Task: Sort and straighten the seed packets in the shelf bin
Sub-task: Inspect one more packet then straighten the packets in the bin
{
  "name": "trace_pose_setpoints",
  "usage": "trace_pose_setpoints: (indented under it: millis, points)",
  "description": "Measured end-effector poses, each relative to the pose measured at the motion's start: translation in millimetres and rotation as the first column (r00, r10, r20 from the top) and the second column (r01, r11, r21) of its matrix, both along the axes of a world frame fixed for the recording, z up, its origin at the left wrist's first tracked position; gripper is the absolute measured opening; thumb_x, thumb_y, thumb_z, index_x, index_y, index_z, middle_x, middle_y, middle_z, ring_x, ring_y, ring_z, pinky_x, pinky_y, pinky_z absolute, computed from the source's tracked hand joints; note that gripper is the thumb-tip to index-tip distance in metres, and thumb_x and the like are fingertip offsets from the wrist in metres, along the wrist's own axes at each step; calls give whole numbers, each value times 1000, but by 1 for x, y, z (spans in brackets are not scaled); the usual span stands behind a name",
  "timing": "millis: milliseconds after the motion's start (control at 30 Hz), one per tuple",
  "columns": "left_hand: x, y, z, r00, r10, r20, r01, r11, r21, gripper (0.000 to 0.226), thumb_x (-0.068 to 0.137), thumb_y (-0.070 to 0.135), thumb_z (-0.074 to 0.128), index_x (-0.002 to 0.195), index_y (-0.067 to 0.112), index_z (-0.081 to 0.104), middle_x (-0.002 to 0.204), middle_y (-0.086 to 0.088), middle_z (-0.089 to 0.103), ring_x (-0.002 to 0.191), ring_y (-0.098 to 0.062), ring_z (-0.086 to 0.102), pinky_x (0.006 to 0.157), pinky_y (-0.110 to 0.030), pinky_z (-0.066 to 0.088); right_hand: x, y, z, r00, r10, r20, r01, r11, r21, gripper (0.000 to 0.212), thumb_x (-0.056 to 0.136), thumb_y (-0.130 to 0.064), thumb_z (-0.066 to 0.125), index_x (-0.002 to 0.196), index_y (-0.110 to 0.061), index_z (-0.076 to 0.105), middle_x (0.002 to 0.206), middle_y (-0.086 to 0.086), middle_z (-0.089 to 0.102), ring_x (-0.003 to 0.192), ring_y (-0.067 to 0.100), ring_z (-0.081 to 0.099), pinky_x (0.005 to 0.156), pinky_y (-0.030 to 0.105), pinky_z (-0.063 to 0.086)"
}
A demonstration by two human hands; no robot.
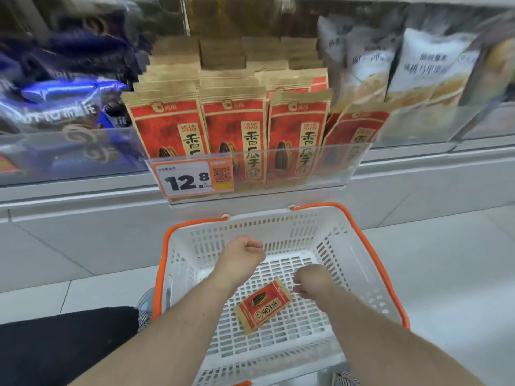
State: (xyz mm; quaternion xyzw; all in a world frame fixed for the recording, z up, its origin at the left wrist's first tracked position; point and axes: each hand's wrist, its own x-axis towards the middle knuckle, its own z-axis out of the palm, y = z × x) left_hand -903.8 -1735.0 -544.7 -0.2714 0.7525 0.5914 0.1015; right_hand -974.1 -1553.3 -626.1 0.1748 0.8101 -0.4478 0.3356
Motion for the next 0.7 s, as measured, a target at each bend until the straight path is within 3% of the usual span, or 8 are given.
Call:
trace_pose_setpoints:
  millis: [100, 233, 300, 367, 433, 567, 633, 700]
  points:
    - [-2, 12, 36, 996, -24, -90, 24, 1000, -4, 16, 96, 21, 61, 111, 20, 65, 95, -1, 69, 68, -14, 57, 58, -21, 43, 0, -3, 62, 968, 114, -222, -110, 993, 30, 16, 87, -11, 57, 72, -12, 61, 82, 9, 67, 63, 18, 66, 63, 33, 53]
    - [-7, 27, 94, 967, -77, -244, 74, 997, -24, 6, 98, 24, 61, 103, 26, 64, 93, 0, 66, 64, -16, 52, 51, -21, 41, 7, -4, 166, 703, 319, -635, -205, 947, 248, 23, 90, -21, 57, 69, -26, 63, 64, -7, 62, 64, 10, 59, 66, 23, 50]
    - [-7, 33, 124, 933, -97, -347, 85, 995, -48, 7, 97, 23, 64, 96, 29, 64, 95, 3, 66, 72, -15, 59, 56, -22, 46, 13, 2, 220, 514, 199, -834, -91, 980, 177, 15, 89, -18, 61, 76, -24, 65, 61, -9, 58, 62, 9, 53, 58, 11, 39]
    - [-6, 36, 149, 895, -108, -433, 79, 993, -85, 9, 95, 20, 67, 94, 29, 66, 94, 5, 67, 81, -11, 62, 66, -20, 49, 11, 12, 265, 285, 27, -958, -8, 1000, 26, 18, 88, -10, 63, 75, -24, 63, 63, -10, 58, 65, 12, 52, 60, 15, 38]
    - [-3, 38, 172, 866, -123, -485, 82, 991, -105, 9, 94, 19, 68, 93, 28, 67, 92, 7, 69, 81, -7, 63, 66, -15, 48, -4, 22, 300, 190, -21, -981, 6, 1000, -20, 21, 91, -9, 60, 81, -27, 63, 72, -10, 60, 68, 7, 50, 69, 24, 44]
    - [-3, 42, 206, 838, -127, -531, 79, 991, -111, 11, 93, 20, 68, 94, 30, 70, 96, 7, 72, 92, -11, 68, 82, -24, 54, -37, 28, 346, 374, 256, -892, -40, 965, 260, 32, 97, -10, 51, 126, -13, 64, 125, 0, 60, 108, 13, 53, 93, 20, 34]
    - [-2, 43, 217, 831, -126, -543, 66, 990, -128, 11, 92, 20, 69, 95, 30, 71, 98, 10, 72, 94, -8, 67, 85, -23, 53, -47, 27, 354, 504, 395, -768, -193, 918, 345, 39, 97, -12, 52, 135, -17, 58, 135, -3, 55, 120, 14, 50, 95, 21, 31]
    - [-1, 41, 222, 824, -122, -554, 54, 989, -137, 11, 91, 19, 70, 92, 30, 71, 98, 9, 72, 94, -8, 66, 85, -23, 52, -53, 25, 352, 514, 576, -636, -297, 815, 498, 40, 98, -16, 49, 137, -19, 58, 142, -1, 54, 131, 18, 47, 105, 26, 33]
